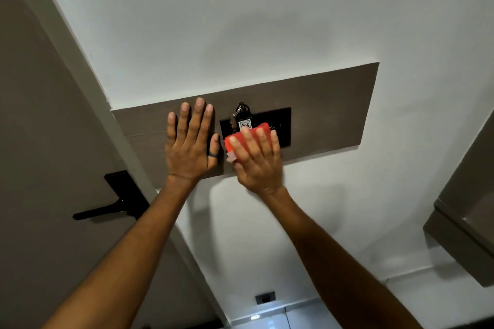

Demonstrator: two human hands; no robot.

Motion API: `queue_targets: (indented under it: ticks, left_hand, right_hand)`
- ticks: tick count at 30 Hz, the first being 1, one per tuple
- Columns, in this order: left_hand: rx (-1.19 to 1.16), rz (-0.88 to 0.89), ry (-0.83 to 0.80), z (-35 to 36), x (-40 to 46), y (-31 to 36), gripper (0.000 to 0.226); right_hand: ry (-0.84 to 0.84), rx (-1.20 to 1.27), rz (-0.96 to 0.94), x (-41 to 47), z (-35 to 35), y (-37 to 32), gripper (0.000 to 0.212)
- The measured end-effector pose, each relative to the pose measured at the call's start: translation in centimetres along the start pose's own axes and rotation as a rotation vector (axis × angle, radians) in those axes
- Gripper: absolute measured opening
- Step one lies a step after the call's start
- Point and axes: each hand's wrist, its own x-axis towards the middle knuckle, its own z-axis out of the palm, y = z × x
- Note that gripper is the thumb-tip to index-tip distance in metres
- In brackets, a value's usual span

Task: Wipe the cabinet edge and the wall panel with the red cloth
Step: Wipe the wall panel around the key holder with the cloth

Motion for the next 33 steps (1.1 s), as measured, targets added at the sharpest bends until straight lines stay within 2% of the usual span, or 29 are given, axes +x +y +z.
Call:
queue_targets:
  ticks: [4,5,8,12,13,15,16,19,20,23,24,27,28,31,32,33]
  left_hand:
    - [0.013,0.003,0.002,0.0,-0.5,-0.7,0.062]
    - [0.005,-0.005,0.002,0.0,-0.6,-0.6,0.062]
    - [0.006,-0.002,-0.010,-0.1,-0.4,-0.5,0.063]
    - [-0.008,-0.021,-0.006,-0.3,-0.2,-0.4,0.061]
    - [-0.016,-0.025,-0.010,-0.4,-0.3,-0.4,0.060]
    - [-0.006,-0.020,-0.019,-0.4,-0.5,-0.4,0.060]
    - [0.012,-0.011,-0.017,-0.3,-0.5,-0.4,0.061]
    - [-0.005,-0.027,-0.012,-0.3,-0.2,-0.5,0.060]
    - [-0.022,-0.029,-0.013,-0.4,-0.2,-0.4,0.060]
    - [0.001,-0.002,-0.003,-0.2,-0.5,-0.4,0.062]
    - [0.011,0.004,0.001,-0.2,-0.5,-0.4,0.063]
    - [0.011,0.005,0.006,-0.2,-0.5,-0.5,0.064]
    - [0.010,0.005,0.003,-0.2,-0.4,-0.5,0.065]
    - [0.004,0.001,0.008,0.0,-0.4,-0.5,0.064]
    - [0.013,-0.003,0.012,0.0,-0.4,-0.6,0.063]
    - [0.020,-0.009,0.006,0.0,-0.5,-0.6,0.062]
  right_hand:
    - [0.127,0.009,0.293,0.1,2.4,-2.2,0.047]
    - [0.129,-0.008,0.298,-0.1,2.6,-2.9,0.047]
    - [0.089,-0.088,0.140,-0.3,2.9,-1.7,0.046]
    - [0.179,-0.030,0.421,0.5,3.6,-4.1,0.047]
    - [0.173,-0.036,0.378,0.2,3.6,-4.1,0.047]
    - [0.107,-0.046,0.175,-0.5,3.1,-1.7,0.046]
    - [0.104,-0.050,0.154,-0.6,3.0,-0.8,0.047]
    - [0.155,-0.028,0.386,0.0,3.3,-2.8,0.048]
    - [0.153,-0.037,0.368,-0.1,3.4,-3.5,0.046]
    - [0.070,-0.077,-0.005,-0.8,2.6,0.1,0.046]
    - [0.077,-0.066,-0.007,-0.7,2.3,1.2,0.047]
    - [0.130,-0.030,0.336,-0.2,2.6,-1.1,0.048]
    - [0.134,-0.028,0.349,-0.3,2.9,-1.9,0.048]
    - [0.059,-0.027,0.014,-1.6,1.8,0.9,0.045]
    - [0.041,-0.028,-0.025,-1.9,1.3,2.3,0.045]
    - [0.029,-0.023,0.034,-2.1,0.6,3.1,0.044]
